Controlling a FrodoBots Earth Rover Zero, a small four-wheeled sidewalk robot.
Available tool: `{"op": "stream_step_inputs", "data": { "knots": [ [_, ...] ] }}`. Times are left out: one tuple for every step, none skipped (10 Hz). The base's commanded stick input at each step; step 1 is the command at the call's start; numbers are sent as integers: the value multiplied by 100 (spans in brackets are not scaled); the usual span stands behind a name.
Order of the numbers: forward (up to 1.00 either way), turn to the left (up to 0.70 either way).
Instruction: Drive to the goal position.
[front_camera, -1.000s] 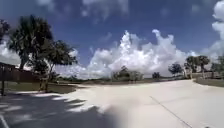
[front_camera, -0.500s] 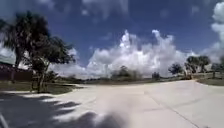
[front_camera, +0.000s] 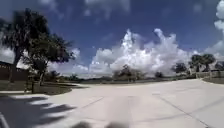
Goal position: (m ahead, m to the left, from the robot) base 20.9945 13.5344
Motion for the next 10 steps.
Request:
{"op": "stream_step_inputs", "data": {
  "knots": [
    [85,0],
    [85,0],
    [85,0],
    [85,0],
    [85,0],
    [85,0],
    [85,0],
    [85,0],
    [85,0],
    [85,0]
  ]
}}
